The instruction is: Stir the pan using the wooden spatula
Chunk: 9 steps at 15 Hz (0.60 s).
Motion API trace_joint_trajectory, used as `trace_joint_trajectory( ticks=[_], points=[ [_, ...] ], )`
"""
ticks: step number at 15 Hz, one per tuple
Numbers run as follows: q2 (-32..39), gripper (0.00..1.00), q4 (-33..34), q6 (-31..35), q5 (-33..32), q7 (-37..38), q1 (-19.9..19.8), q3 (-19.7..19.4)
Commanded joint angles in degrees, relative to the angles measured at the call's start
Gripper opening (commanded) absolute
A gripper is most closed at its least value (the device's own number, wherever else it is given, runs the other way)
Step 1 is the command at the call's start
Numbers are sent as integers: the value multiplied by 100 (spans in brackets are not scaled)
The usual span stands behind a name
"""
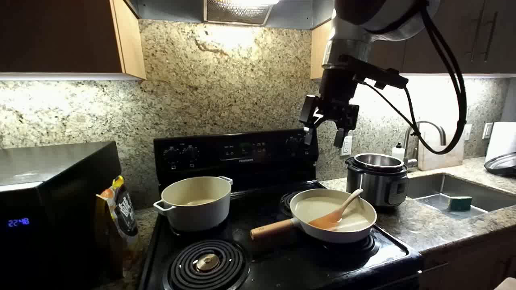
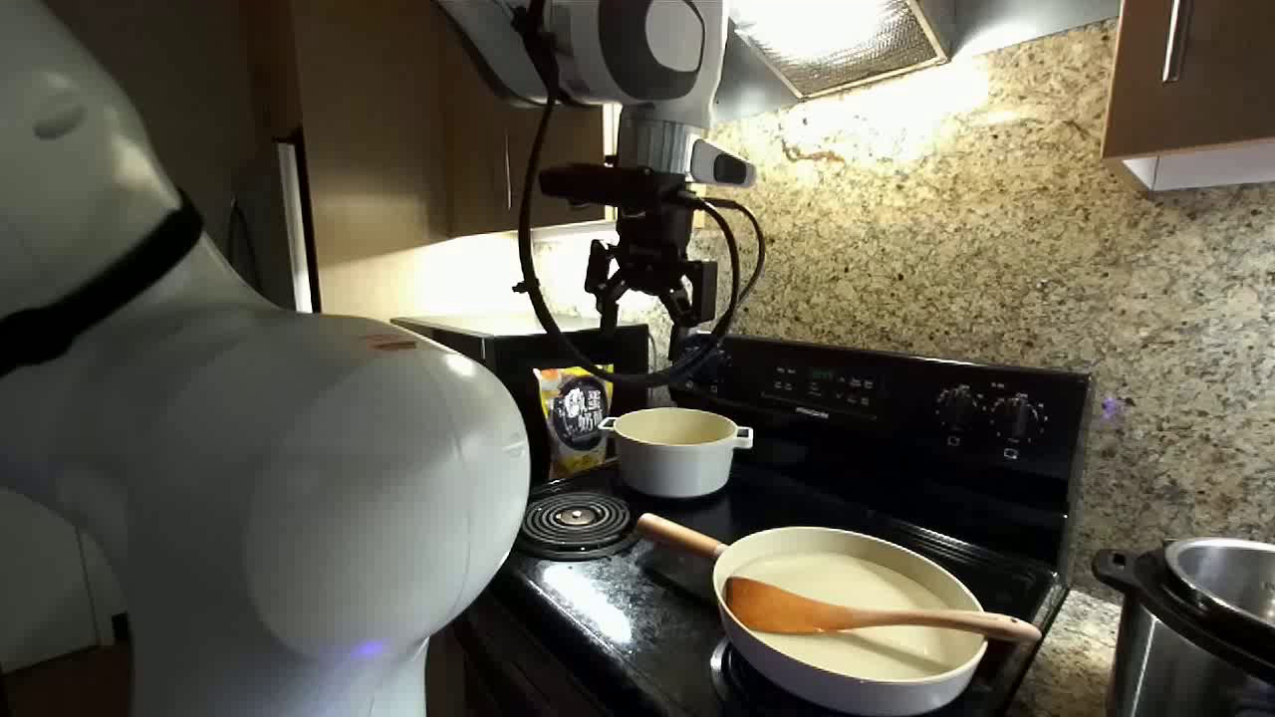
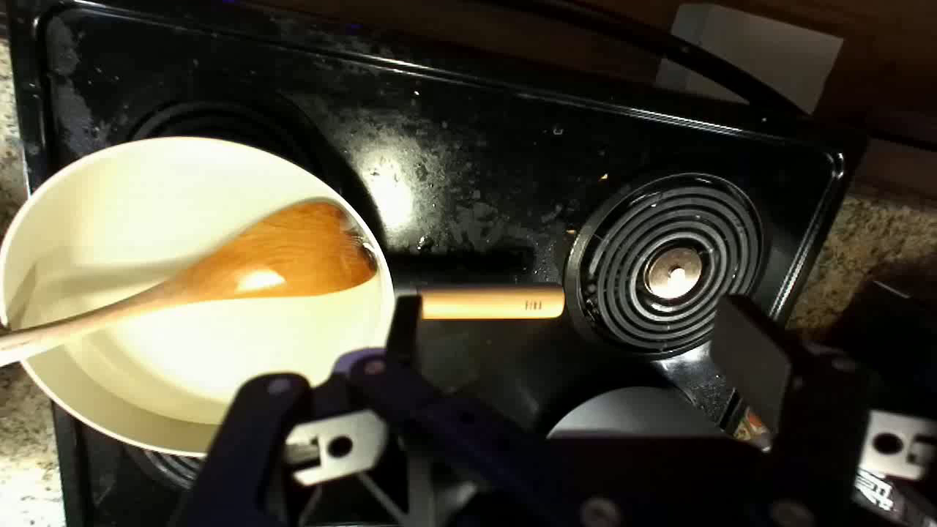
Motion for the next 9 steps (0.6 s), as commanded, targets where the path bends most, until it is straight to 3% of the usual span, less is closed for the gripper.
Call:
trace_joint_trajectory(
  ticks=[1, 9],
  points=[
    [1, 100, 14, -23, 36, -33, -66, 54],
    [213, 100, -45, 28, -267, 758, -463, 353]
  ],
)
